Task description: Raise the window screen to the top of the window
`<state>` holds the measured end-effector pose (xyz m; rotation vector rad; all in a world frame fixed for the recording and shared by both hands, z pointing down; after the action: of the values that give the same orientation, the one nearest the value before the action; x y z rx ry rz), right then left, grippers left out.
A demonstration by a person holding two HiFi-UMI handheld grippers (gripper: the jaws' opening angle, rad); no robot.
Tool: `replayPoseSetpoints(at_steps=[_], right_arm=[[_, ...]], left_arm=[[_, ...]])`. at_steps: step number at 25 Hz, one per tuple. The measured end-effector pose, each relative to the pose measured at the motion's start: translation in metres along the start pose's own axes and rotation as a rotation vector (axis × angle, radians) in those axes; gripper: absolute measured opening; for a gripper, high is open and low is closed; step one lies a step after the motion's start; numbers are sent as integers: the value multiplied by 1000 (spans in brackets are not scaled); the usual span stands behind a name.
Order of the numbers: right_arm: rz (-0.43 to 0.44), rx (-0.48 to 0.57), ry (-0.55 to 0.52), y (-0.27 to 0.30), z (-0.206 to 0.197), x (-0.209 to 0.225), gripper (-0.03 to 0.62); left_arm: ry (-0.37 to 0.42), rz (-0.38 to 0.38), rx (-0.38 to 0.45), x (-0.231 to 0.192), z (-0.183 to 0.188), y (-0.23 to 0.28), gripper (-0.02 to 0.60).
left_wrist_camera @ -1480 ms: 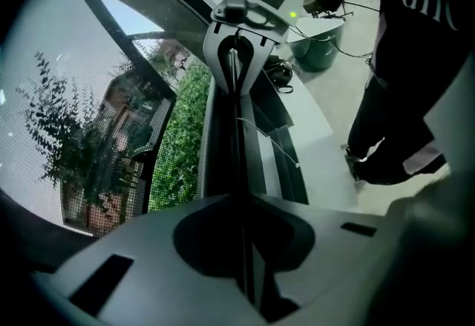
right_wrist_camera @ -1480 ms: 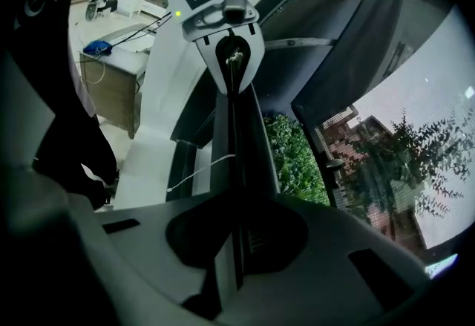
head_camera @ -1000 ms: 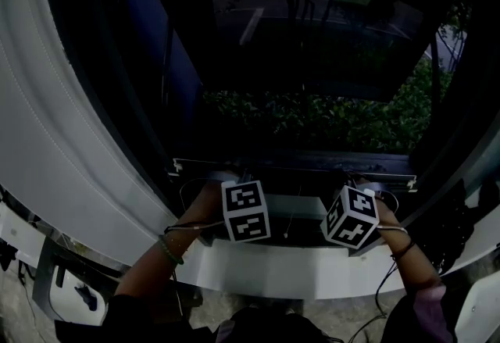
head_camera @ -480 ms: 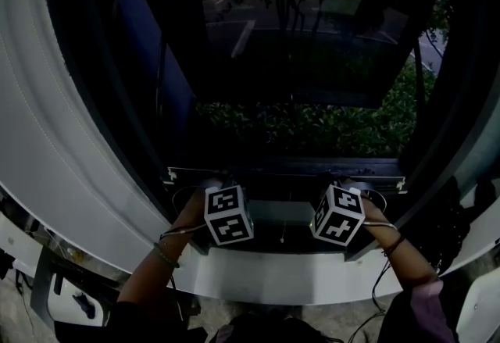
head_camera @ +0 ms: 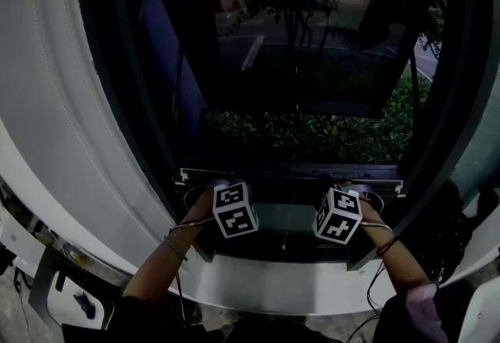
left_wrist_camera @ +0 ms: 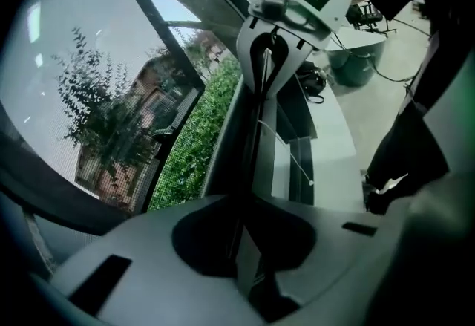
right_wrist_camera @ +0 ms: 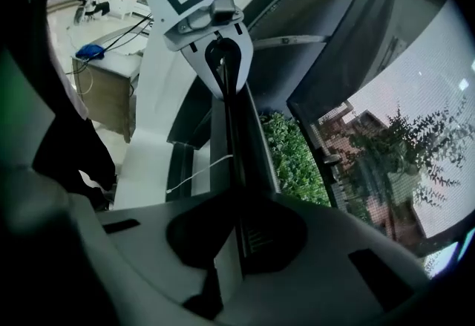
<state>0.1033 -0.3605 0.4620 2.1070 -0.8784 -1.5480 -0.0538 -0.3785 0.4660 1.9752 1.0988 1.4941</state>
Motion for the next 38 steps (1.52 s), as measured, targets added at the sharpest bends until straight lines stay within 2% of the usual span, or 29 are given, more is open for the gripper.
replayPoseSetpoints(at_steps=[3, 7, 9, 10, 13, 15, 18, 21, 23, 25, 27, 30, 33, 35, 38], right_arm=[[-4, 13, 3, -1, -1, -2, 25], [-3, -21, -6, 1, 1, -1, 25], [-9, -8, 30, 2, -1, 1, 23], [-10, 2, 51, 1, -2, 2, 23], [6, 13, 72, -1, -5, 3, 24], [32, 17, 52, -2, -4, 4, 24], [32, 26, 36, -2, -2, 3, 23], [23, -33, 6, 1, 1, 3, 23], [15, -43, 9, 2, 2, 4, 23], [-6, -18, 42, 1, -2, 3, 23], [-8, 2, 66, 0, -6, 3, 23], [-10, 41, 18, 0, -5, 4, 25], [-20, 82, 10, 1, -4, 3, 25], [-20, 75, 18, 0, -3, 2, 25], [32, -45, -27, 4, 3, 7, 23]], left_arm=[[27, 4, -10, 3, -1, 0, 31], [169, -31, -206, 4, 11, 8, 26], [180, -24, -251, 2, 15, 10, 21], [165, -12, -227, 1, 14, 10, 18], [51, 8, -68, 1, 7, 5, 20], [-11, 4, -20, 1, 4, 1, 29], [-7, -16, -29, 1, 3, 0, 32], [74, -40, -122, 0, 10, 5, 27], [109, -22, -160, -1, 12, 7, 20], [86, 7, -106, 1, 9, 7, 17], [30, 13, -34, 1, 8, 6, 18], [-42, -21, 13, -4, 4, 3, 34], [-60, -55, 49, -8, 0, -1, 34], [-25, -50, 15, -6, 2, -1, 34], [86, -49, -126, -6, 13, 7, 25]])
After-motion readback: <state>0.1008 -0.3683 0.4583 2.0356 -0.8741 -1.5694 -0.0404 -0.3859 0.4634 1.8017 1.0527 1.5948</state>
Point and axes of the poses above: the fingertips, and each gripper's own axes: y forward along the fingers, x to its right, z out of its top, the point moved 7 cm from there along -y, backward along the fingers, and after that the axes turned 4 degrees about -z, right-handed, at the moved point
